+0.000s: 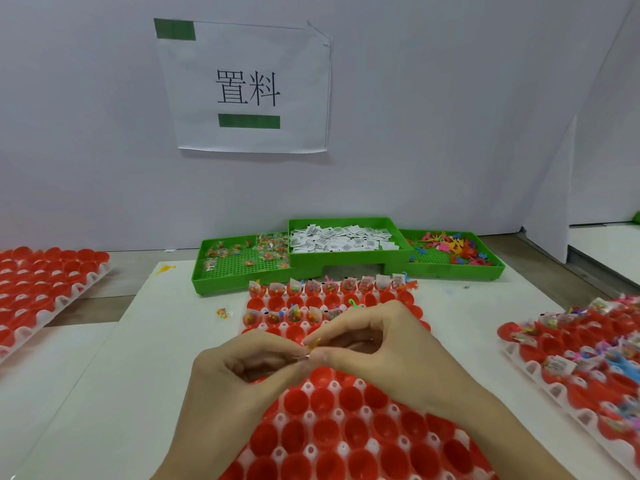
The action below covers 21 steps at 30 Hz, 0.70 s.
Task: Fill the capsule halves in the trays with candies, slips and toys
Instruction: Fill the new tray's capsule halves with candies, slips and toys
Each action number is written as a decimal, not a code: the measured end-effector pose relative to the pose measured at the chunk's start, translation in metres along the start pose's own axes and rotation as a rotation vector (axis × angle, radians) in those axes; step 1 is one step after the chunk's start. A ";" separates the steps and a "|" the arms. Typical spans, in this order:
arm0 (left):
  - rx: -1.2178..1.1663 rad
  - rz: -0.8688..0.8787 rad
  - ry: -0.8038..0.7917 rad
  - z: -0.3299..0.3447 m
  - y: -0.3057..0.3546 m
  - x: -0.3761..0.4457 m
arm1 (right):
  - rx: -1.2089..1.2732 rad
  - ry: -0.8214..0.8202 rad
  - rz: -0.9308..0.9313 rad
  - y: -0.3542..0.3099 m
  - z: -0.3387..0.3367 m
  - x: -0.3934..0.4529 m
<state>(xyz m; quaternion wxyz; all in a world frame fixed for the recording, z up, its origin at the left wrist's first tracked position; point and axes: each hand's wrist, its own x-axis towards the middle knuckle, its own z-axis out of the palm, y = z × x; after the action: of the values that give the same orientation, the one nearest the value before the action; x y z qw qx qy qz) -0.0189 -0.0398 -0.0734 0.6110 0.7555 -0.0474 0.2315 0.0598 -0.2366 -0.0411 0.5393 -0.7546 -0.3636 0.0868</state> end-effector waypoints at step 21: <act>0.668 0.262 -0.538 0.056 -0.006 0.068 | 0.066 0.415 0.169 0.063 -0.076 0.019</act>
<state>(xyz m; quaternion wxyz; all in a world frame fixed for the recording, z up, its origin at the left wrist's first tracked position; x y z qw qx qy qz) 0.0601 -0.0766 -0.0596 0.2648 0.9324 -0.2226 0.1047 0.1417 -0.2917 -0.0605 0.6179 -0.7659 -0.1772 -0.0135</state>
